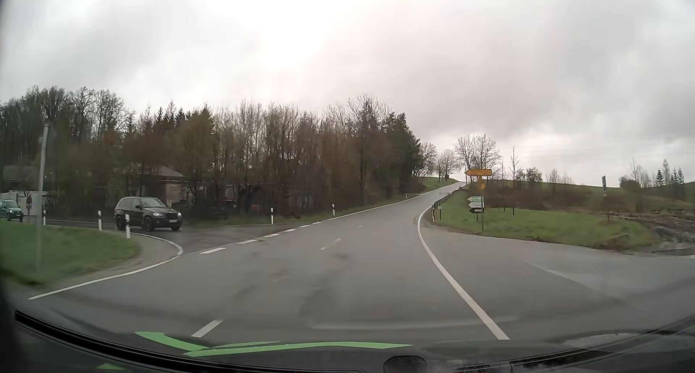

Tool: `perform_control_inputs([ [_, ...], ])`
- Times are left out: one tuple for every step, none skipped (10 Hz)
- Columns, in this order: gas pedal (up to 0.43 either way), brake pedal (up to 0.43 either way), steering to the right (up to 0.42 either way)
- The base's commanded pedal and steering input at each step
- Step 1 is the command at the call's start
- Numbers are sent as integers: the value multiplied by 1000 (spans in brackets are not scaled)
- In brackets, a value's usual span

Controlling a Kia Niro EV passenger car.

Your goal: Follow the waypoints while adhering to traffic rules and regulations

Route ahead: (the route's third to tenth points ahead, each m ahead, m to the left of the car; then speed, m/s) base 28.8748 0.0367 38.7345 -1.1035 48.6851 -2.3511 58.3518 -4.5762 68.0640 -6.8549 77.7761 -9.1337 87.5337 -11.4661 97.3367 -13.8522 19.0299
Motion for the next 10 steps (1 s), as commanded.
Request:
perform_control_inputs([
  [228,0,17],
  [228,0,18],
  [228,0,21],
  [228,0,22],
  [228,0,23],
  [228,0,22],
  [228,0,23],
  [228,0,22],
  [260,0,22],
  [268,0,21],
])
